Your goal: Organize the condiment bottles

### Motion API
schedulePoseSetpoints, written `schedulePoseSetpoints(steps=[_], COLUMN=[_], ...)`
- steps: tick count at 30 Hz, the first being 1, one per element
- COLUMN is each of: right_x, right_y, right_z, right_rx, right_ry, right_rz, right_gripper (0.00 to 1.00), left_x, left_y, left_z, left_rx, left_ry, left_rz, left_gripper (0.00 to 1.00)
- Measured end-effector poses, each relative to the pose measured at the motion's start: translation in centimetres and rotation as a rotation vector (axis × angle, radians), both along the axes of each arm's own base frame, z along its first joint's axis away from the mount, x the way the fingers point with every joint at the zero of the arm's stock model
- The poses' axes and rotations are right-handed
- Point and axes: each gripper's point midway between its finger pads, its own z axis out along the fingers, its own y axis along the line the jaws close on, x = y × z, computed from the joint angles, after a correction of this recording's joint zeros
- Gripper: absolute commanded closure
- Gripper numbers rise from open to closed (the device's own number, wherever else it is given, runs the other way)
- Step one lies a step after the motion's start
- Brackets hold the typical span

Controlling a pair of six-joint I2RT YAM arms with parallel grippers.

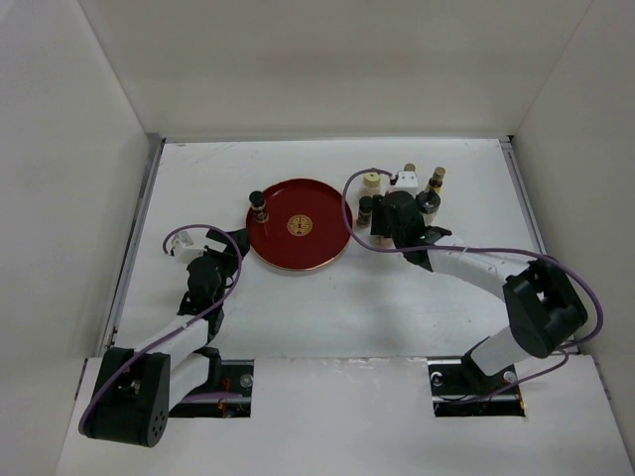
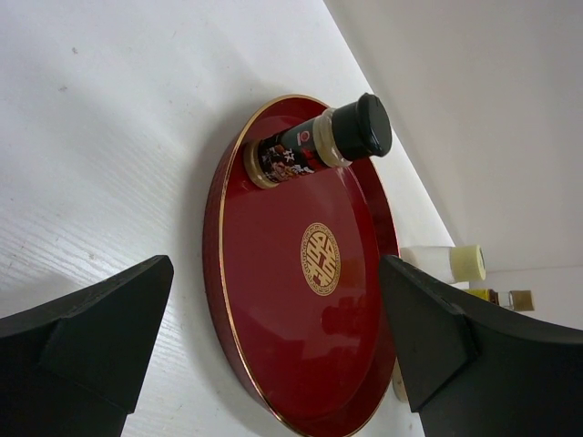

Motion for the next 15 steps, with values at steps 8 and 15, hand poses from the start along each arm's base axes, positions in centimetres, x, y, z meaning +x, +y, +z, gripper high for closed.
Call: schedulePoseSetpoints(steps=[8, 15], right_x=[-0.8, -3.5], right_y=[-0.2, 2.1], right_z=[0.9, 7.2], right_rx=[0.014, 0.086], right_ry=[-0.012, -0.116], right_rz=[-0.001, 0.076], right_gripper=[0.48, 0.48], left_x=[0.0, 0.0], left_y=[0.0, 0.1], left_z=[0.3, 0.5], left_rx=[-0.002, -0.002], left_ry=[-0.009, -0.016], left_rz=[0.0, 0.004], left_gripper=[0.0, 0.0])
